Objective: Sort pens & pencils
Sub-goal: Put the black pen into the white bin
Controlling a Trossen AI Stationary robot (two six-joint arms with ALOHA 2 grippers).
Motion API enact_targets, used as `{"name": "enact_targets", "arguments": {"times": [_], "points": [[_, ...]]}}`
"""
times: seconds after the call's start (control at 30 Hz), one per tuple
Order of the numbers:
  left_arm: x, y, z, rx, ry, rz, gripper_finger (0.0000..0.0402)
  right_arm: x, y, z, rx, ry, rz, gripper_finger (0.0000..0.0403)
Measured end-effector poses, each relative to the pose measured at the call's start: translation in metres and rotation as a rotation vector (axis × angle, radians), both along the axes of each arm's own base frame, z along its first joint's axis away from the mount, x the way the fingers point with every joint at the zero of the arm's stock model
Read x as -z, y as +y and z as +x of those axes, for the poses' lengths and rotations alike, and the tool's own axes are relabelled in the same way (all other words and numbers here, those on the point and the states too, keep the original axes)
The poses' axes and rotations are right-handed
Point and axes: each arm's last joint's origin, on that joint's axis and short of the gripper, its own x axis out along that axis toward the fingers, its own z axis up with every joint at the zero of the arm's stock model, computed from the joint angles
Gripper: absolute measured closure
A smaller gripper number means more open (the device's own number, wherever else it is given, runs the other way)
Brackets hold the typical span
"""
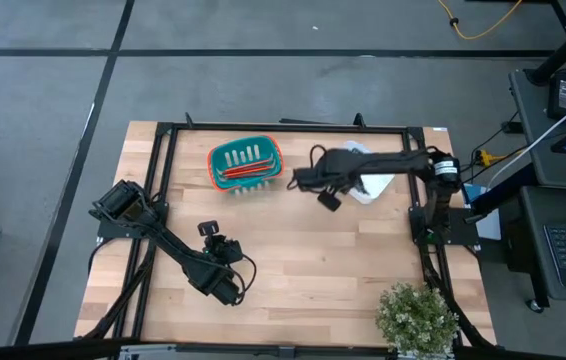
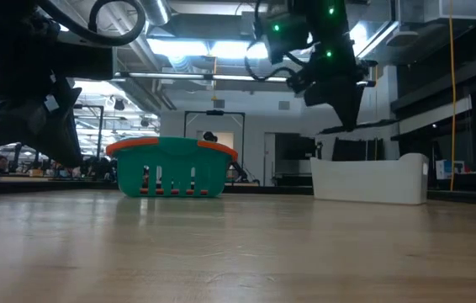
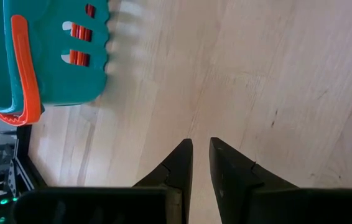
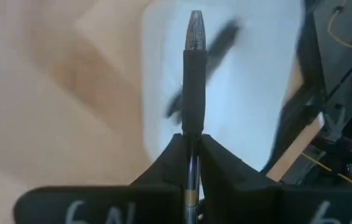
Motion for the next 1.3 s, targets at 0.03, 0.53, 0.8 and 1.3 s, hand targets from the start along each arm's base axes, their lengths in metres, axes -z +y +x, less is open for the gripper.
{"name": "enact_targets", "arguments": {"times": [0.03, 0.53, 0.8, 1.3], "points": [[0.000, 0.000, 0.000, 0.000, 0.000, 0.000, 0.0352, 0.000, -0.007, -0.002, 0.007, 0.002, -0.005, 0.0374], [0.000, -0.007, -0.004, 0.022, -0.006, -0.004, 0.0352, 0.048, -0.075, -0.031, 0.057, 0.069, 0.064, 0.0374], [0.000, -0.006, -0.003, 0.017, -0.007, -0.005, 0.0352, 0.053, -0.083, -0.030, 0.050, 0.016, 0.092, 0.0372], [0.000, -0.007, -0.004, 0.019, -0.006, -0.008, 0.0352, 0.054, -0.085, -0.028, 0.053, -0.037, 0.135, 0.0347]]}}
